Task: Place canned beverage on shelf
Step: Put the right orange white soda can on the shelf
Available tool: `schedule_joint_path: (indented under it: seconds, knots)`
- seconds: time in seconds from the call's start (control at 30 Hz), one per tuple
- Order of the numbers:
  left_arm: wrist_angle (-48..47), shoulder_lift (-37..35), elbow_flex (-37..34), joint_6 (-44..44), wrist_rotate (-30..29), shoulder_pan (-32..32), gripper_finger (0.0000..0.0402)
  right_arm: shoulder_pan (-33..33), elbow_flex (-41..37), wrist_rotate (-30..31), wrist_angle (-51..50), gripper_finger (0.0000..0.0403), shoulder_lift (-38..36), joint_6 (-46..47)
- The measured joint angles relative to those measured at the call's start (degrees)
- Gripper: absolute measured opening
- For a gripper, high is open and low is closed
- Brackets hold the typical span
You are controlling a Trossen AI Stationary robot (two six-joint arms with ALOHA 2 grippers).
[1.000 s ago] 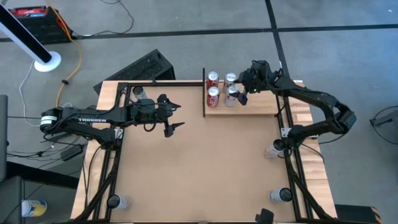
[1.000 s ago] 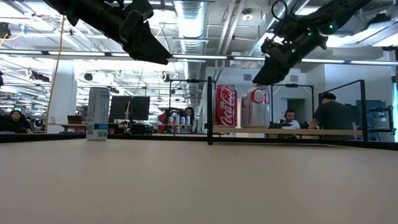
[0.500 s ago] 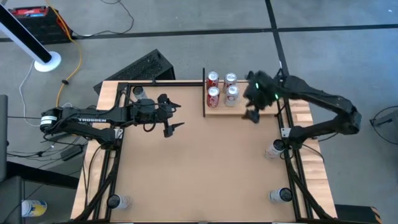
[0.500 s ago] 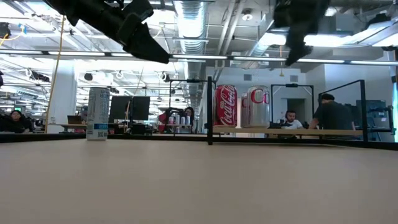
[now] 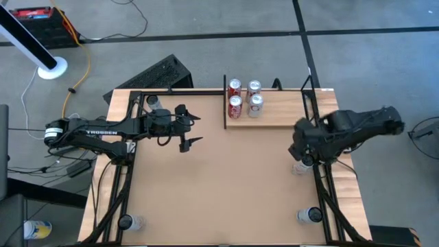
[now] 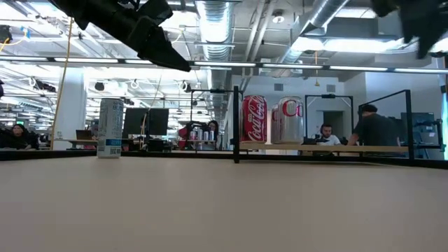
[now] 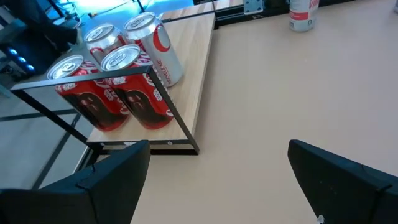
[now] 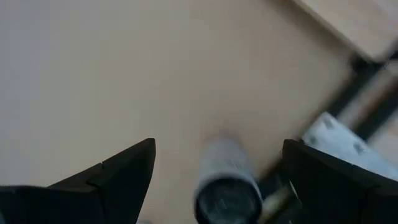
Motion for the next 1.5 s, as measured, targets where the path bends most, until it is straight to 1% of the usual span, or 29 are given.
schedule_joint_path:
  seconds: [0.07, 0.23, 0.4, 0.6, 0.7, 0.8, 0.9, 1.1, 1.27, 1.37, 1.5]
  knots:
    - [-0.06, 0.00, 0.00, -0.02, 0.00, 0.00, 0.0367, 3.47, -1.10, 0.21, -0.50, 0.0373, 0.13, 5.56]
    - [-0.01, 0.00, 0.00, 0.22, 0.00, 0.00, 0.0367, 9.54, -3.51, -0.11, -0.52, 0.0372, 2.00, 14.55]
    - [0.05, 0.01, 0.00, -0.14, 0.00, 0.00, 0.0367, 13.61, -4.07, -0.25, -0.57, 0.0372, 4.61, 19.19]
    - [0.13, 0.00, 0.00, -0.98, 0.02, 0.00, 0.0367, 17.38, -4.07, -1.78, -0.55, 0.0372, 7.89, 21.83]
    - [0.27, 0.00, 0.00, -1.02, 0.00, 0.00, 0.0367, 18.41, -4.07, -1.71, -0.53, 0.0372, 8.98, 20.38]
    - [0.97, 0.00, 0.00, -1.03, 0.02, 0.00, 0.0367, 18.48, -4.07, 1.11, -0.60, 0.0372, 9.54, 17.75]
    - [1.72, 0.00, 0.00, -1.07, 0.02, 0.00, 0.0367, 18.37, -4.07, 2.34, -0.55, 0.0372, 9.68, 15.18]
    - [2.35, 0.00, 0.00, -1.61, 0.04, 0.00, 0.0367, 18.14, -4.07, 2.34, -0.58, 0.0372, 8.40, 10.15]
    - [3.28, 0.00, 0.00, -1.80, 0.04, 0.00, 0.0367, 16.12, -4.07, 3.19, -0.53, 0.0372, 6.95, 5.86]
    - [3.60, 0.00, 0.00, -2.83, 0.04, 0.00, 0.0367, 14.71, -5.49, 2.36, -0.47, 0.0372, 5.42, 2.93]
    - [3.61, 0.00, 0.00, -3.76, 0.04, 0.00, 0.0367, 12.72, -10.72, -2.66, -0.60, 0.0372, 1.44, 0.71]
